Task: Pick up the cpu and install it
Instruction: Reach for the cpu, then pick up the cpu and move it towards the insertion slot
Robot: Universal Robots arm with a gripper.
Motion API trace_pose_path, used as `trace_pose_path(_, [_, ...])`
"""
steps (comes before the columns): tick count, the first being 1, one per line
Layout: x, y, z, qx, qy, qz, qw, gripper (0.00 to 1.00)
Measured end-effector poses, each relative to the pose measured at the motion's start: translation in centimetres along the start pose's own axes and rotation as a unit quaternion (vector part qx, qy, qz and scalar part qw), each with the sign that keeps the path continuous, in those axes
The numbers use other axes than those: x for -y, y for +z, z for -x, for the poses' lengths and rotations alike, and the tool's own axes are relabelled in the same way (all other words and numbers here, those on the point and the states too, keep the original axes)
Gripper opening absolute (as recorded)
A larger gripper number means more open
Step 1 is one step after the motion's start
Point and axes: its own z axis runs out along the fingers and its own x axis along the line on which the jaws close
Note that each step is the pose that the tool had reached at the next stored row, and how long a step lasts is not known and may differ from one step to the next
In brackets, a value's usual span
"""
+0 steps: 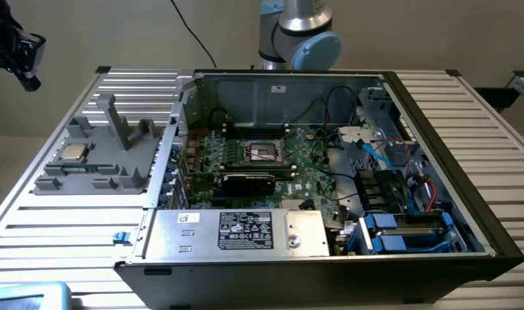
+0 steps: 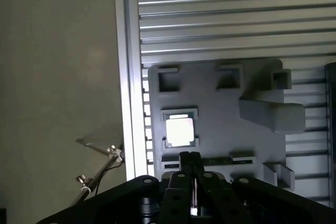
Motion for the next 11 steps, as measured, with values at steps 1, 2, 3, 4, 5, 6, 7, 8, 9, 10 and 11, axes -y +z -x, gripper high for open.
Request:
trace_pose_path(1, [0.0,0.0,0.0,-0.0001,0.0,0.0,1.0,0.12])
trace_pose_path(2, [0.0,-0.01,0.0,-0.0002,0.0,-0.0001,1.0,0.12])
trace_pose_path(3, [0.0,-0.01,0.0,-0.0002,0.0,-0.0001,1.0,0.12])
trace_pose_path(4, [0.0,-0.01,0.0,-0.0002,0.0,-0.0001,1.0,0.12])
trace_pose_path(5, [-0.01,-0.01,0.0,-0.0002,0.0,0.0,1.0,0.12])
trace_pose_path(6, [0.0,-0.01,0.0,-0.0002,0.0,0.0,1.0,0.12])
trace_pose_path(7, [0.0,-0.01,0.0,-0.0002,0.0,0.0,1.0,0.12])
trace_pose_path(8, [0.0,-0.01,0.0,-0.0002,0.0,0.0,1.0,0.12])
trace_pose_path(9, [0.0,-0.01,0.0,-0.0002,0.0,0.0,1.0,0.12])
trace_pose_path(10, [0.0,-0.01,0.0,-0.0002,0.0,0.0,1.0,0.12])
trace_pose_path(11, [0.0,-0.01,0.0,-0.0002,0.0,0.0,1.0,0.12])
